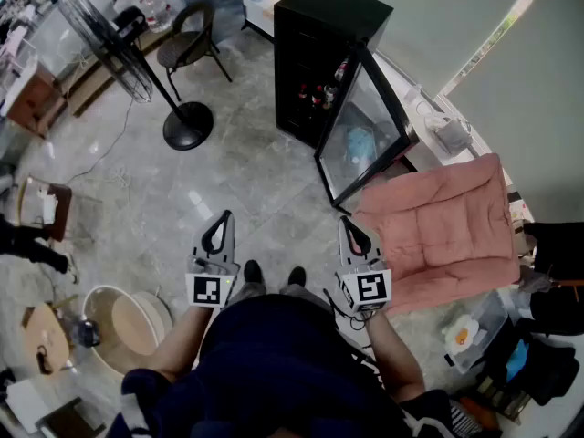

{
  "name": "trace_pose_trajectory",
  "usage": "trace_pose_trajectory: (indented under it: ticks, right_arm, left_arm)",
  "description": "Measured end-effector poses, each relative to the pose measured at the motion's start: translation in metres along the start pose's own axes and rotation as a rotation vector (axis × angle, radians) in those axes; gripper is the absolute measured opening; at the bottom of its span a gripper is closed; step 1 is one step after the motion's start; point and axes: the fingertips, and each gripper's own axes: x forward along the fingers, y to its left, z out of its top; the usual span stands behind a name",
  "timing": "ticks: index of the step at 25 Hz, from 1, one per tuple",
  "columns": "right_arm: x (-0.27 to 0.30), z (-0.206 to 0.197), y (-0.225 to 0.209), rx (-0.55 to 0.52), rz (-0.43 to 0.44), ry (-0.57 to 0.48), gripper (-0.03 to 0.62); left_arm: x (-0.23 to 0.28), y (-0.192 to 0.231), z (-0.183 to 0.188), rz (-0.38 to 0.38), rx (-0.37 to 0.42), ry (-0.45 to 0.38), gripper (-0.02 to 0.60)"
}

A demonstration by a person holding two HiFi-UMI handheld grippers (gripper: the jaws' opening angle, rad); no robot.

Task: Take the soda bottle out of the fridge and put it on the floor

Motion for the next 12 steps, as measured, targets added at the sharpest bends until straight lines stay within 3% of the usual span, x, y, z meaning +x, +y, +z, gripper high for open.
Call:
trace_pose_trajectory:
  ticks: [12]
  right_arm:
    - [0.0039, -0.0032, -0.0042, 0.009, 0.003, 0.014, 0.017]
  left_arm:
    - [0.0069, -0.0005, -0.0010, -0.014, 0.019, 0.005, 0.023]
